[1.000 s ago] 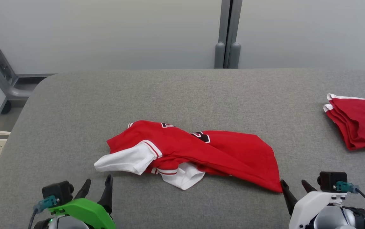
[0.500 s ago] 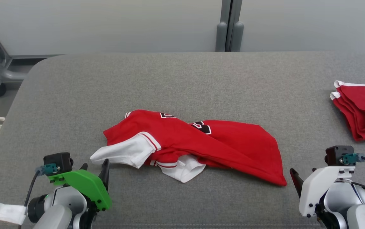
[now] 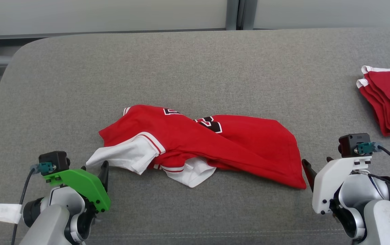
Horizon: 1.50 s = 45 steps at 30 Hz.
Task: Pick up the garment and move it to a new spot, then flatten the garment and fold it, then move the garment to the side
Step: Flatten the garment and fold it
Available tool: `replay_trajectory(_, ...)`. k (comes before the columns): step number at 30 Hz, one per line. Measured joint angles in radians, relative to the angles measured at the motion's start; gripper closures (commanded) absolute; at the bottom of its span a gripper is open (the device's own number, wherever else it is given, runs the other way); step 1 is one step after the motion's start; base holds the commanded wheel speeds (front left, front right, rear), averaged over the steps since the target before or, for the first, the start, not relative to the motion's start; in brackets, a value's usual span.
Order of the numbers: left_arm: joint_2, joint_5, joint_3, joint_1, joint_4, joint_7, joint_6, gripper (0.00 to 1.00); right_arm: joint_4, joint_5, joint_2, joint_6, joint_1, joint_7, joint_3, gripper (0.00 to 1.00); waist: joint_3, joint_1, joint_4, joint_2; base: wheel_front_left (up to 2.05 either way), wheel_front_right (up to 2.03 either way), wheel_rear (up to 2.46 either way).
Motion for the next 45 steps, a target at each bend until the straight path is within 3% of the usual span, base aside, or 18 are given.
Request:
replay_trajectory(12, 0.000, 0.006, -0.018, -0.022, 0.039, -0.041, -0.053, 0.00, -0.007, -0.004, 0.000, 0.000, -0.001, 0.003, 0.000, 0.00, 0.009, 0.0000, 0.006, 0.0000, 0.00, 0.00, 0.00)
replay_trajectory(13, 0.000, 0.008, -0.021, -0.022, 0.041, -0.043, -0.056, 0.21, -0.007, -0.003, 0.000, 0.000, -0.001, 0.003, 0.000, 0.00, 0.009, 0.0000, 0.006, 0.0000, 0.00, 0.00, 0.00)
replay_trajectory(14, 0.000, 0.008, -0.025, -0.022, 0.041, -0.043, -0.062, 0.34, -0.008, -0.004, 0.000, 0.000, -0.001, 0.003, -0.001, 0.00, 0.008, 0.0000, 0.008, 0.0000, 0.00, 0.00, 0.00)
replay_trajectory(16, -0.001, 0.010, -0.031, -0.022, 0.038, -0.048, -0.069, 0.85, -0.009, -0.004, 0.000, 0.000, -0.001, 0.002, -0.003, 0.00, 0.008, 0.0000, 0.010, 0.0000, 0.00, 0.00, 0.00)
replay_trajectory(17, -0.001, 0.010, -0.032, -0.022, 0.038, -0.052, -0.071, 0.96, -0.010, -0.004, 0.000, 0.000, 0.000, 0.002, -0.004, 0.00, 0.008, 0.0000, 0.012, 0.0000, 0.00, 0.00, 0.00)
replay_trajectory(18, -0.001, 0.011, -0.034, -0.022, 0.039, -0.052, -0.073, 1.00, -0.010, -0.004, 0.000, 0.000, 0.000, 0.002, -0.005, 0.00, 0.008, 0.0000, 0.013, 0.0000, 0.00, 0.00, 0.00)
replay_trajectory(24, -0.004, 0.019, -0.048, -0.022, 0.041, -0.057, -0.075, 1.00, -0.017, -0.005, 0.000, 0.000, 0.001, 0.006, -0.002, 0.00, 0.008, 0.0000, 0.021, 0.0000, 0.00, 0.00, 0.00)
replay_trajectory(33, -0.027, 0.025, -0.072, -0.018, 0.019, -0.055, -0.067, 1.00, -0.086, -0.013, 0.000, 0.000, 0.042, 0.120, -0.003, 0.00, 0.020, 0.0000, 0.029, 0.0000, 0.00, 0.00, 0.00)
replay_trajectory(45, -0.034, 0.024, -0.083, -0.035, 0.022, -0.055, -0.070, 1.00, -0.006, -0.013, 0.000, 0.000, 0.056, 0.125, -0.004, 0.00, 0.043, 0.0000, 0.038, 0.0000, 0.00, 0.00, 0.00)
